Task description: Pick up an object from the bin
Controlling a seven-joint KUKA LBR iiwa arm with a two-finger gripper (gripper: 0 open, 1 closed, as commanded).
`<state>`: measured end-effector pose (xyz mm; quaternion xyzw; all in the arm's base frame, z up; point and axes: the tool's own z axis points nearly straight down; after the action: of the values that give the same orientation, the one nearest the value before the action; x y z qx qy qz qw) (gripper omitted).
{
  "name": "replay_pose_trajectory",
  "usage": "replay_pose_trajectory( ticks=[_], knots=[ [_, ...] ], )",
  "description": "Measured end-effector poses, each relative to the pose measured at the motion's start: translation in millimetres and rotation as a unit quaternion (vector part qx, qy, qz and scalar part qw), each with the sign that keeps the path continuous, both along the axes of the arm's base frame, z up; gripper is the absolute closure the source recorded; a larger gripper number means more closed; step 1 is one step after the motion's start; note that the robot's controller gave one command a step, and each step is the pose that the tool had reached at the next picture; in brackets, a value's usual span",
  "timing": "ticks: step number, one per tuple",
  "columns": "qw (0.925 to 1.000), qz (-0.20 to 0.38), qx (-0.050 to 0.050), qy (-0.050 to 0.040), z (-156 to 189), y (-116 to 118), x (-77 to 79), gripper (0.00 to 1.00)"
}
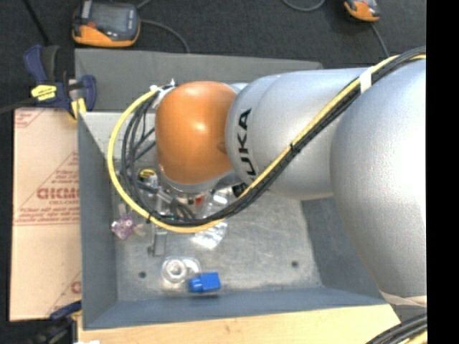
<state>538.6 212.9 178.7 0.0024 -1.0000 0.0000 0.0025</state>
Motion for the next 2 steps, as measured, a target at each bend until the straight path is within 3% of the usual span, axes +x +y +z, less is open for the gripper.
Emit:
replay_pose_trajectory(
  ticks=[1,2],
  knots=[
    [0.9996,-0.027,0.001,-0.0036,-111.9,-3.1,81.0,0.00],
    [0.9996,-0.029,0.001,-0.0048,-107.3,-2.3,81.2,1.00]
  ],
)
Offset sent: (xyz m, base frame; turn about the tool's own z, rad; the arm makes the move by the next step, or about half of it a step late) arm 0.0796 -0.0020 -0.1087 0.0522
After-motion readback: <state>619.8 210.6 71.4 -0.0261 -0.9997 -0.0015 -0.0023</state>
